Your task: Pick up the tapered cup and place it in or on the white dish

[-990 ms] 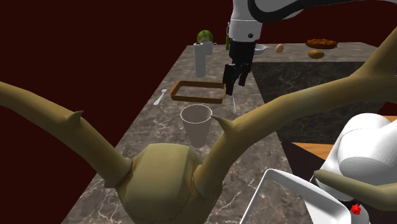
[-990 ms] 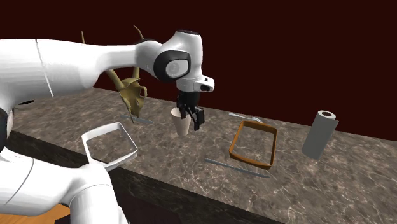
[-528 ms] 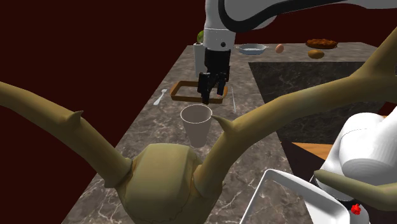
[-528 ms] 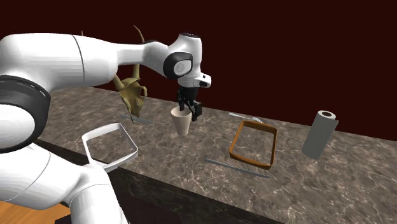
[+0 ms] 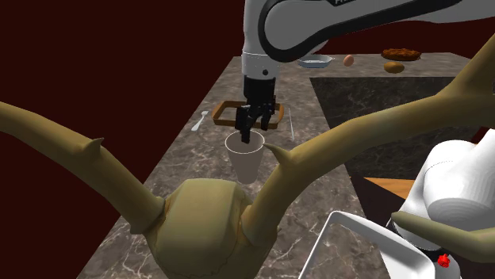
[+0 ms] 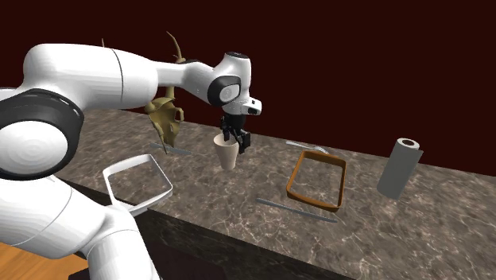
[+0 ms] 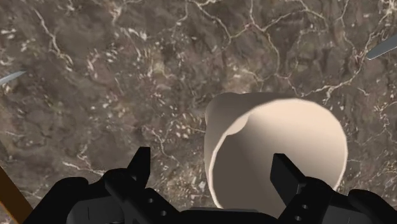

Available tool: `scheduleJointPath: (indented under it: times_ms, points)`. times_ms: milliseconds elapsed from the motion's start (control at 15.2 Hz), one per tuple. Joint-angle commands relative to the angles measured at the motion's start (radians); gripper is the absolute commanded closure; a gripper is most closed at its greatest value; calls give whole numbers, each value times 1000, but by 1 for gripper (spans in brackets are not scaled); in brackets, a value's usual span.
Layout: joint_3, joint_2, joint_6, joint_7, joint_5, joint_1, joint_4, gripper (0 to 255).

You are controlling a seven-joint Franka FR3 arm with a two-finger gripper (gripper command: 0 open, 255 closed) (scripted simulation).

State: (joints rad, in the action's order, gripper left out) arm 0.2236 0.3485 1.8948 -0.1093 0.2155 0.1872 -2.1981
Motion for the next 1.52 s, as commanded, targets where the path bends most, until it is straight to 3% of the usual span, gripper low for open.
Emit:
scheduleJointPath:
  times_ms: [0, 528, 594, 1188, 1452]
  points:
    - [5, -8, 37, 0, 3, 2, -28, 0]
    - [5, -8, 37, 0, 3, 2, -28, 0]
    - [5, -8, 37, 0, 3, 2, -28, 255]
    - [5, -8, 37, 0, 3, 2, -28, 255]
    - [1, -2, -17, -6, -1, 1, 20, 255]
